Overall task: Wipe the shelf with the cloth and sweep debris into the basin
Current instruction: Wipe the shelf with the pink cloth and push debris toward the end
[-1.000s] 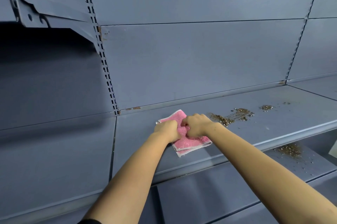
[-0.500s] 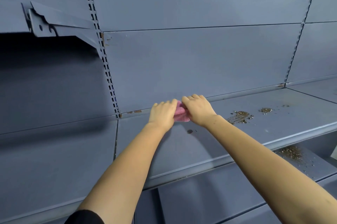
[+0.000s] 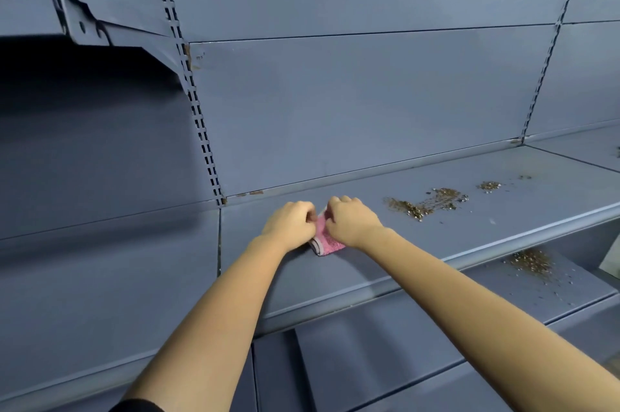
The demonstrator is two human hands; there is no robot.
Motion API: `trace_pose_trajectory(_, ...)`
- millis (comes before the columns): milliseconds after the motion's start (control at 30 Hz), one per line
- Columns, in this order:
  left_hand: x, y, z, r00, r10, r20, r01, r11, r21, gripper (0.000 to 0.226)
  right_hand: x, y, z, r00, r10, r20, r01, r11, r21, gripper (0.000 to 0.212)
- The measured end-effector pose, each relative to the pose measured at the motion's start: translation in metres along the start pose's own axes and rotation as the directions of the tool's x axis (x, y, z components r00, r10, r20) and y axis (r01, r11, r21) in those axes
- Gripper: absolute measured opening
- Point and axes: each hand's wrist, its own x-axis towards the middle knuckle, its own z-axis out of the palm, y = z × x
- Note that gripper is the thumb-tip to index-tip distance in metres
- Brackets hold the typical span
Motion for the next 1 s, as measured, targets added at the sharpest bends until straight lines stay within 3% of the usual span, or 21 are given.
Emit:
trace_pose_trajectory(133, -0.002, -0.024, 0.001, 0.996, -0.054, -0.066, 0.062, 0.989, 0.133, 0.026, 0.005, -0.019, 0.037, 0.982, 0.158, 0.103, -0.138, 0.974, -0.179, 0.061)
trace_pose_trajectory(267, 0.001, -0.04, 0.009, 0.992, -0.101, -0.081, 0.115, 0.977, 0.182, 0.028, 0.013, -0.02, 0.05, 0.982, 0.088, 0.165, -0.064, 0.987, -0.149, 0.059)
trace_pose_trajectory(367, 0.007, -0.045, 0.013, 0.993, -0.086, -0.078, 0.1, 0.973, 0.207, 0.029, 0.016, 0.007, 0.039, 0.967, -0.094, 0.235, 0.111, 0.992, -0.059, 0.053)
trace_pose_trajectory(433, 0.01, -0.045, 0.015, 0.995, -0.068, -0.066, 0.082, 0.971, 0.227, 0.03, 0.014, 0.033, 0.024, 0.954, -0.125, 0.271, 0.13, 0.991, -0.003, 0.054)
trace_pose_trajectory(500, 0.012, -0.043, 0.015, 0.997, -0.055, -0.063, 0.068, 0.97, 0.232, 0.031, 0.012, 0.058, 0.01, 0.961, -0.095, 0.26, 0.088, 0.995, 0.037, 0.053)
trace_pose_trajectory(600, 0.013, -0.039, 0.017, 0.998, -0.038, -0.054, 0.05, 0.969, 0.242, 0.031, 0.012, 0.074, -0.008, 0.965, 0.004, 0.261, -0.102, 0.926, 0.362, 0.044)
trace_pose_trajectory(667, 0.013, -0.037, 0.018, 0.999, -0.03, -0.043, 0.039, 0.968, 0.248, 0.031, 0.019, 0.07, -0.01, 0.98, 0.088, 0.18, -0.156, 0.899, 0.41, 0.038)
trace_pose_trajectory(767, 0.013, -0.036, 0.021, 0.999, -0.029, -0.042, 0.038, 0.968, 0.246, 0.032, 0.025, 0.056, 0.002, 0.99, 0.137, 0.035, -0.141, 0.946, 0.29, 0.026)
trace_pose_trajectory(900, 0.011, -0.043, 0.02, 0.998, -0.04, -0.058, 0.053, 0.968, 0.247, 0.032, 0.017, 0.05, 0.028, 0.989, 0.107, 0.1, -0.097, 0.99, -0.101, 0.059)
trace_pose_trajectory(1000, 0.009, -0.05, 0.018, 0.996, -0.056, -0.072, 0.071, 0.97, 0.234, 0.032, 0.019, 0.051, 0.03, 0.989, 0.113, 0.095, -0.104, 0.989, -0.101, 0.06)
